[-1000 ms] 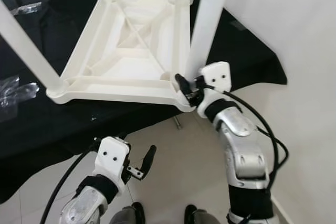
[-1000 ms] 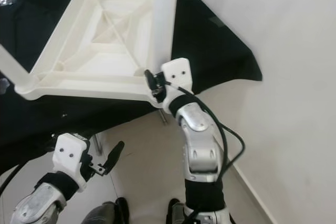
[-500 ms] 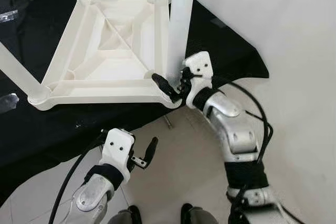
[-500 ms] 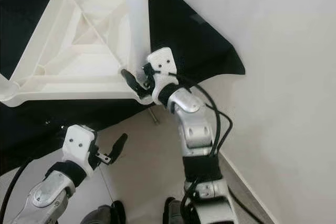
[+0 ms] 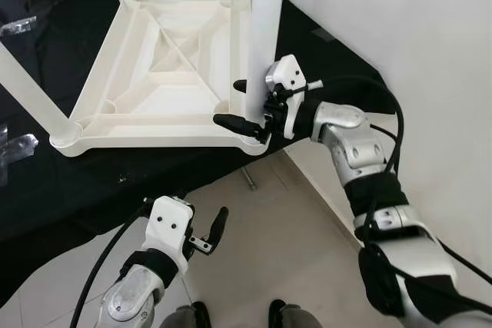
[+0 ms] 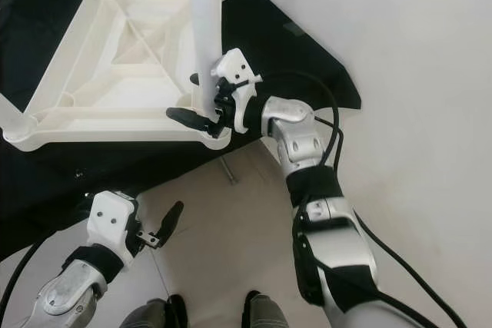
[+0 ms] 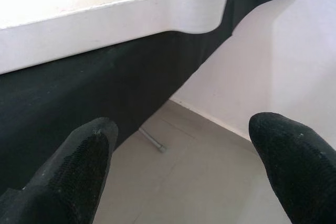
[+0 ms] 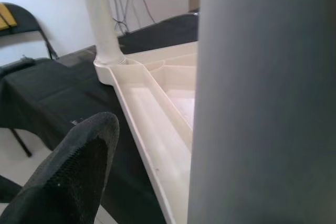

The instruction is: Building children table

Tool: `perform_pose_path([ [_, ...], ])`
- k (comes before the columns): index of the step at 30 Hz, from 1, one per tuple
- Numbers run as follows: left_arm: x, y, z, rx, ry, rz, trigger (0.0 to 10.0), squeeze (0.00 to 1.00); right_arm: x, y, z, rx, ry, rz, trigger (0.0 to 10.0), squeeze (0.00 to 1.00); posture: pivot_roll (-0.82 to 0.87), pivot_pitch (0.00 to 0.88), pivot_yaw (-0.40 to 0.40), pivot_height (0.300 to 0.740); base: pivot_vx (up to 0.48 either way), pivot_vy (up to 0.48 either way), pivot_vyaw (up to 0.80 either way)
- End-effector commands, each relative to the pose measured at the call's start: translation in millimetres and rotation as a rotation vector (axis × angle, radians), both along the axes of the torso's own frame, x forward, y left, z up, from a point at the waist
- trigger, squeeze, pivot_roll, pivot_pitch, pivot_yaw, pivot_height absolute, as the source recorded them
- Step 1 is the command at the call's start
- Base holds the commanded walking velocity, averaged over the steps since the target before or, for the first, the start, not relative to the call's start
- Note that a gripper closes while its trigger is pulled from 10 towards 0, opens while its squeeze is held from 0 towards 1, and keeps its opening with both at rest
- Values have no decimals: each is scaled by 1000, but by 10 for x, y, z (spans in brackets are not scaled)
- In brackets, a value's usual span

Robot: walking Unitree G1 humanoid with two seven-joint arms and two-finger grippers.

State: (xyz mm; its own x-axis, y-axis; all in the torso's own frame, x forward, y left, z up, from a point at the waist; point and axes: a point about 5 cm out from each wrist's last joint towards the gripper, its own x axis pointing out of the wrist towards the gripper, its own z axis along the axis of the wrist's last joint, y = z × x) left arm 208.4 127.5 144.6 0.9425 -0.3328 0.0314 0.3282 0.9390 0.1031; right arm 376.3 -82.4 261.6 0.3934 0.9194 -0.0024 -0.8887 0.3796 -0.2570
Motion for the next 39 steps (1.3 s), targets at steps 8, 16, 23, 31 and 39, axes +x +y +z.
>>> perform_pose_path([
  [8,-95,6,-8,4,23,-5,10000,0,17,76,26,7,-6,107,0,0,44,257,23,740,0,0,0],
  [16,-75,4,-14,2,27,-8,10000,0,9,-13,-27,48,-61,-61,0,0,24,244,24,740,0,0,0],
  [23,50,18,-36,4,21,-5,10000,0,-213,85,-403,153,-21,-665,0,0,-17,199,29,740,0,0,0],
  [31,209,16,-74,22,5,9,10000,0,-490,491,-640,164,1,-758,0,0,-43,131,41,740,0,0,0],
  [39,242,-2,-90,17,2,17,10000,0,-404,464,-553,140,-16,-738,10000,0,-45,125,34,740,0,0,0],
])
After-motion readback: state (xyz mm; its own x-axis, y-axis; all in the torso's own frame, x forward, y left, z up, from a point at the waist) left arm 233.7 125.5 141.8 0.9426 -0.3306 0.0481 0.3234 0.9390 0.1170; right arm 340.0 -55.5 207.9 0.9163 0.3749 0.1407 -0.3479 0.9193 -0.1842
